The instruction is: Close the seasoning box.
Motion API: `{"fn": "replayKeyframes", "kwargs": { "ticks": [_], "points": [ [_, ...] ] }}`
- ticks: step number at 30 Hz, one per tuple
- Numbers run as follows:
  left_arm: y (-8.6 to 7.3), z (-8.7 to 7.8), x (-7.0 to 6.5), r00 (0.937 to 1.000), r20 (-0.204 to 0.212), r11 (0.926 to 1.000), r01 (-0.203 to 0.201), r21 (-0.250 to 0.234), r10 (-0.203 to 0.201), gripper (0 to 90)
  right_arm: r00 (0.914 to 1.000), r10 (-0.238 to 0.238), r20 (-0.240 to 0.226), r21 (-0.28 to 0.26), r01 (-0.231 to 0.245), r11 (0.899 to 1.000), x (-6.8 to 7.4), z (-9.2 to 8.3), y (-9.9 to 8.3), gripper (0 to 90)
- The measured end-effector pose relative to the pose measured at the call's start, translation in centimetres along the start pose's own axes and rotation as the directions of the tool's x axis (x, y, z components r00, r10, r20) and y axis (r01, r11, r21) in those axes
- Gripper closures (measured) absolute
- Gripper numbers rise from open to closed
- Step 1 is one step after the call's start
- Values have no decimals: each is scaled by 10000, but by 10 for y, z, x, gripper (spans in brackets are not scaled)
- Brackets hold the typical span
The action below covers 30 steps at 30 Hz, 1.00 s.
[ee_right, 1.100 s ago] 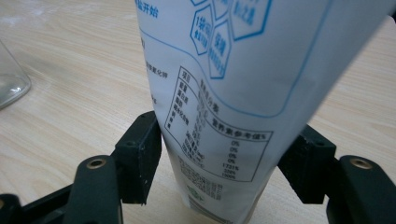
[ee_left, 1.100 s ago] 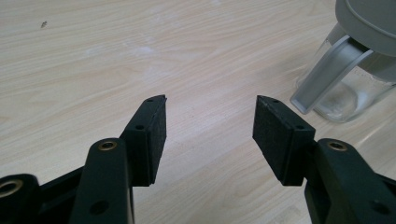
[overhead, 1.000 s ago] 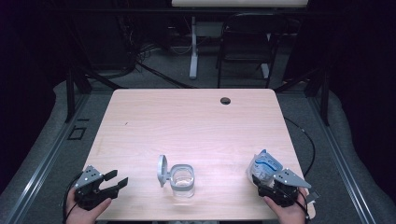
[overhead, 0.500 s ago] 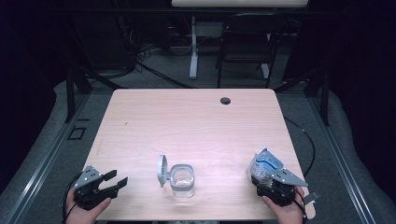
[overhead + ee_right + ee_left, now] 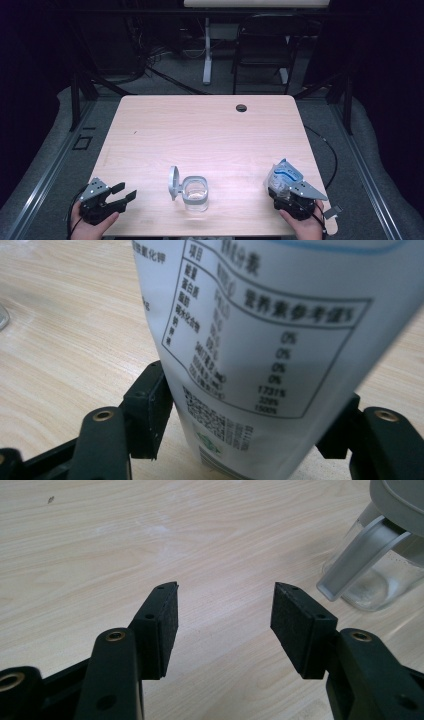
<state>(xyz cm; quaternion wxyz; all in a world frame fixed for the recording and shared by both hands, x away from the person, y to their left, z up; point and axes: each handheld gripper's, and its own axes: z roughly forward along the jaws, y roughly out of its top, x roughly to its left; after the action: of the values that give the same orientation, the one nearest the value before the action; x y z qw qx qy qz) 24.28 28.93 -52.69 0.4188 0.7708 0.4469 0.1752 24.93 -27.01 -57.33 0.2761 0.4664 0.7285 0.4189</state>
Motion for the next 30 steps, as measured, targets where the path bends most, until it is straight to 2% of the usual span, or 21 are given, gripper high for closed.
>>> {"fn": "replayKeyframes", "kwargs": {
  "ticks": [9, 13, 25, 30],
  "points": [
    [0, 0, 0, 10000, -15, 10000, 31, 20, -31, 452, 9999, 91, -65, -24, -91, 10000, 1, 3, -1, 347],
    [0, 0, 0, 10000, -22, 10000, 19, 20, -19, 452, 9997, 238, 58, -26, -238, 9997, 2, 5, -1, 340],
    [0, 1, 0, 10000, -43, 10000, -21, 38, 21, 452, 9998, 169, 119, -2, -169, 9999, 1, 5, -1, 358],
    [-1, 1, 0, 10000, -52, 10000, 22, 32, -21, 452, 9999, 129, -32, -147, -130, 9998, -1, 5, -2, 376]
  ]
}}
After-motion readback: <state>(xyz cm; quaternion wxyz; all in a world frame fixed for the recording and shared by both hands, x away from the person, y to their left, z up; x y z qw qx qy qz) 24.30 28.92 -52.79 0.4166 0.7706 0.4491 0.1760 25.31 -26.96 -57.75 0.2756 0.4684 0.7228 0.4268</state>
